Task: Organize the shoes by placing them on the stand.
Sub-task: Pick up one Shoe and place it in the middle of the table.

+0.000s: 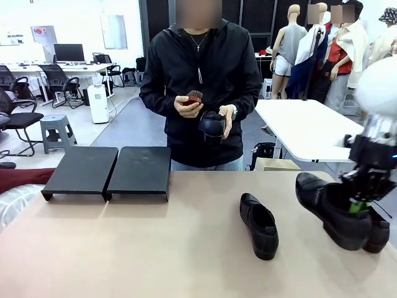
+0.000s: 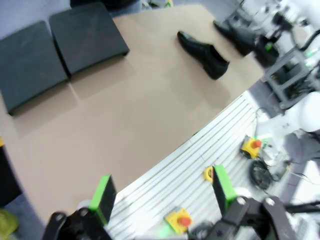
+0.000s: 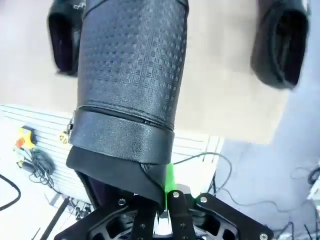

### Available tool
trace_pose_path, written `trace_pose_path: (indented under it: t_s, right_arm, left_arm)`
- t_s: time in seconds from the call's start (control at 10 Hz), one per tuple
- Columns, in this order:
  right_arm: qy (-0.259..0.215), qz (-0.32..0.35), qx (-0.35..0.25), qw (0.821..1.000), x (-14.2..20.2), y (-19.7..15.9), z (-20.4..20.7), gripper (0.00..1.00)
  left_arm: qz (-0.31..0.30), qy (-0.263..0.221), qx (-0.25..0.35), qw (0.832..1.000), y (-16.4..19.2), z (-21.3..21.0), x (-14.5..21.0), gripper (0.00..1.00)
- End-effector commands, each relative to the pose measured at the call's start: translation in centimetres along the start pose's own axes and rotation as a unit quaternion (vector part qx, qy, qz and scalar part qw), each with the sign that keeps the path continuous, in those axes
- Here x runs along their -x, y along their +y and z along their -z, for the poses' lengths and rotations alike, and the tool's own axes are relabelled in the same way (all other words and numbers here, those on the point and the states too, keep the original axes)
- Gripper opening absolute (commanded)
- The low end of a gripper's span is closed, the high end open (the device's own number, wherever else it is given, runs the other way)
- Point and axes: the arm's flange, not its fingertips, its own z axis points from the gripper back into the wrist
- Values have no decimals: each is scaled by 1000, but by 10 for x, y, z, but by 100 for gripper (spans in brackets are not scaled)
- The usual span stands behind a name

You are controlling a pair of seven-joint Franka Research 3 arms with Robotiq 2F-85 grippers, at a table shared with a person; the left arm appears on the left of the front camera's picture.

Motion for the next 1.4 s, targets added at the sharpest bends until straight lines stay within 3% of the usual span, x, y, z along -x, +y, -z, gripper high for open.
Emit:
trace_pose_path:
  t_s: [0.0, 0.1, 0.2, 0.3, 0.4, 0.5, 0.7, 0.8, 1.0, 1.3]
  right_arm:
    - [-78, 30, -27, 996, 20, -11, -6, 0]
    - [0, 0, 0, 1000, 0, 0, 0, 0]
    - [0, 0, 0, 1000, 0, 0, 0, 0]
    - [-34, 8, -8, 999, 30, -1, -16, 0]
    - [16, -48, 36, 998, 5, 20, 6, 0]
    - [19, -70, 43, 996, -17, 59, 14, 0]
    - [-14, -50, 81, 995, -31, 112, 19, 0]
    - [-16, -20, 101, 995, -28, 106, 12, 0]
    - [-44, 35, 35, 998, 21, 38, -30, 0]
    - [-85, 138, 3, 987, 84, -25, -55, 0]
  left_arm:
    - [7, -4, 7, 1000, -1, 2, 1, 100]
    - [7, -4, 7, 1000, -1, 2, 1, 100]
    - [7, -4, 7, 1000, -1, 2, 1, 100]
    - [7, -4, 7, 1000, -1, 2, 1, 100]
    - [7, -4, 7, 1000, -1, 2, 1, 100]
    - [7, -4, 7, 1000, -1, 2, 1, 100]
    - [7, -4, 7, 1000, -1, 2, 1, 100]
    - [7, -4, 7, 1000, -1, 2, 1, 100]
    - [7, -4, 7, 1000, -1, 2, 1, 100]
    - [7, -4, 7, 1000, -1, 2, 1, 100]
